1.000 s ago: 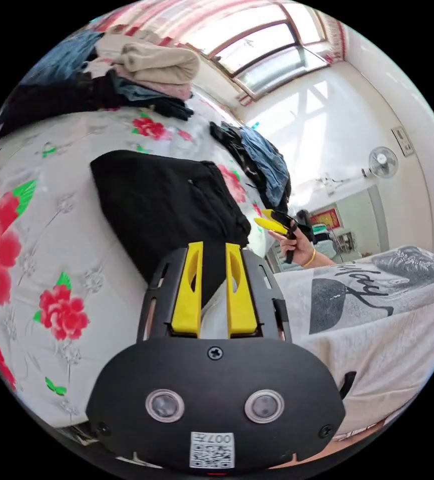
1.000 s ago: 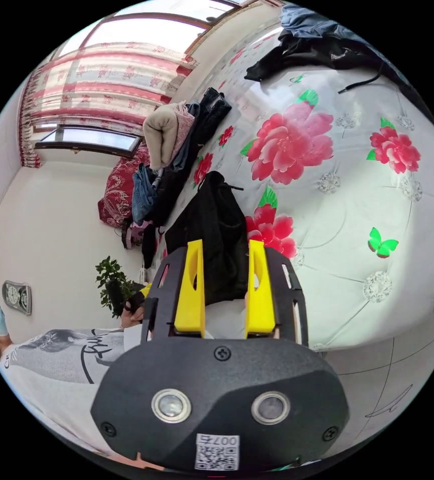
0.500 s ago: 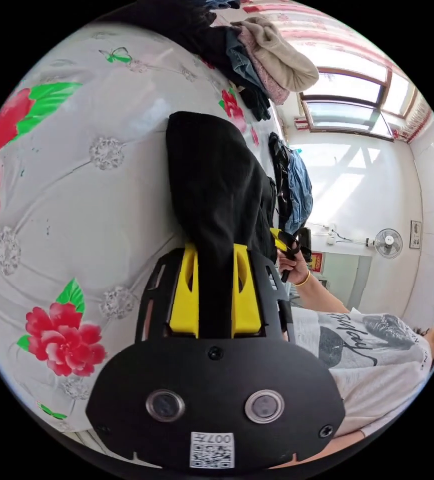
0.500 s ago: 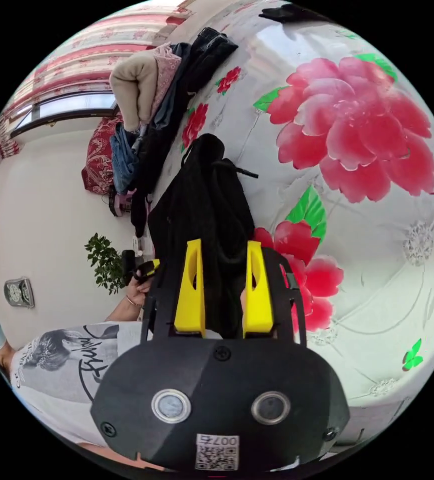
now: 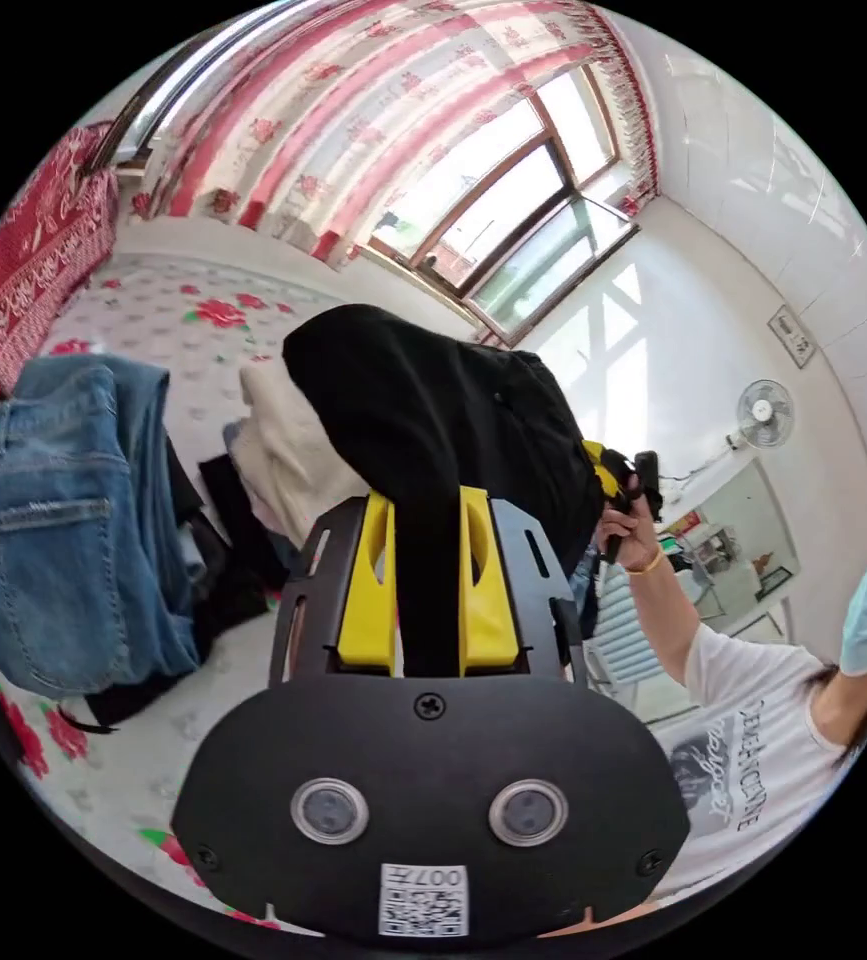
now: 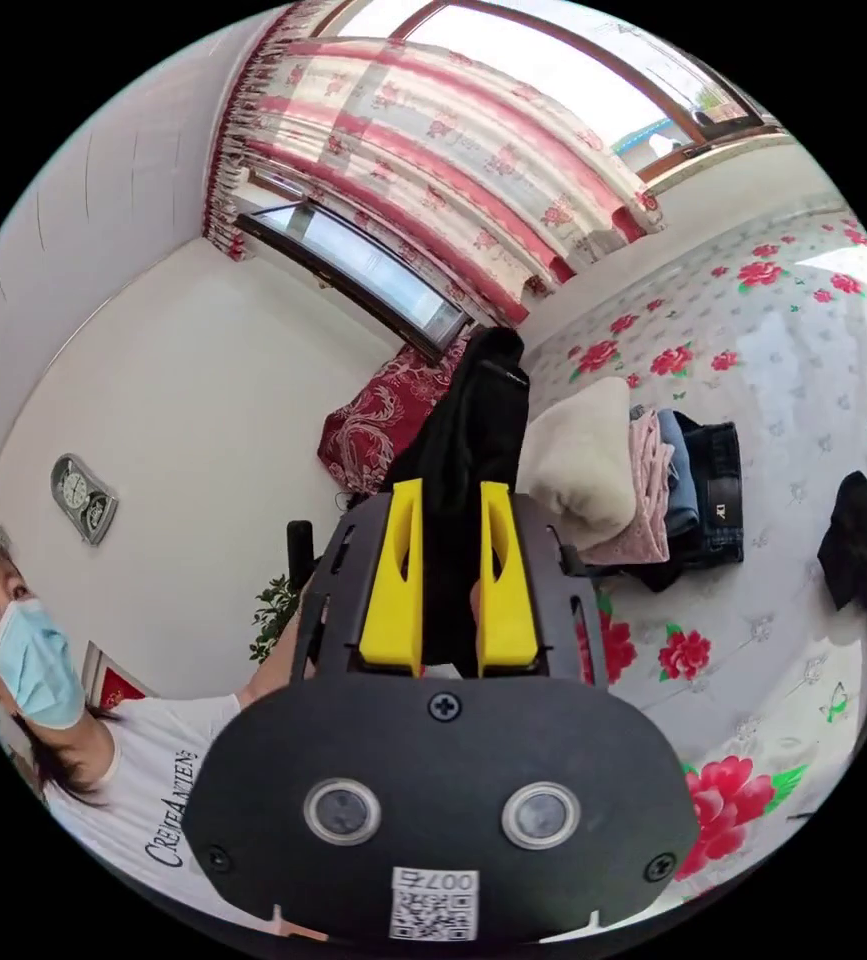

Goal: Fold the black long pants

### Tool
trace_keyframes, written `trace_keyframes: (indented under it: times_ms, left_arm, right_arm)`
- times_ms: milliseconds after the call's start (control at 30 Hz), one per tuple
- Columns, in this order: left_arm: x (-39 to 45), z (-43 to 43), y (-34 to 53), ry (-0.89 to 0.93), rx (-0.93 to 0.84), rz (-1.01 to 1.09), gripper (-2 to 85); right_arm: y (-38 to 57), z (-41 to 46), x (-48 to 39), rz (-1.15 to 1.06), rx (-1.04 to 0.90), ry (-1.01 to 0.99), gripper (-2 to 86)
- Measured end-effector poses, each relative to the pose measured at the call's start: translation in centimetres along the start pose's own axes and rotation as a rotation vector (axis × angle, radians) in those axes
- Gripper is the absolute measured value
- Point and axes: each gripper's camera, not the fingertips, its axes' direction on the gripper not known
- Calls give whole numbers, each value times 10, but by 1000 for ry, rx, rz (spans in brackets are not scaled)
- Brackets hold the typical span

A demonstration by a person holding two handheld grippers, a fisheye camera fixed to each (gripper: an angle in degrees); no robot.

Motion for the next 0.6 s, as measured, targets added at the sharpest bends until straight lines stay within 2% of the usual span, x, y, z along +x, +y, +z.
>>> trace_keyframes:
  times_ms: [67, 133, 200, 267, 333, 467, 600]
  left_arm:
    - [-8, 8, -49, -270, 12, 2, 88]
    - [-20, 26, -51, -378, -13, -35, 89]
    - [-31, 56, -24, -405, -51, -44, 88]
    - [-44, 109, 40, -459, -210, -28, 77]
    - [-47, 145, 100, -533, -357, -21, 56]
    - [-23, 189, 222, -635, -604, 30, 31]
    - [0, 203, 274, -654, -713, 27, 13]
  right_arm:
    - [-53, 18, -2, -27, 57, 137, 60]
    - [-64, 32, 12, -3, 74, 285, 61]
    - [-47, 45, 36, 53, 57, 348, 63]
    - [8, 60, 75, 99, -48, 340, 68]
    - [64, 59, 103, 142, -141, 427, 73]
    - [181, -12, 135, 263, -248, 751, 84]
    - [220, -124, 120, 332, -110, 1139, 97]
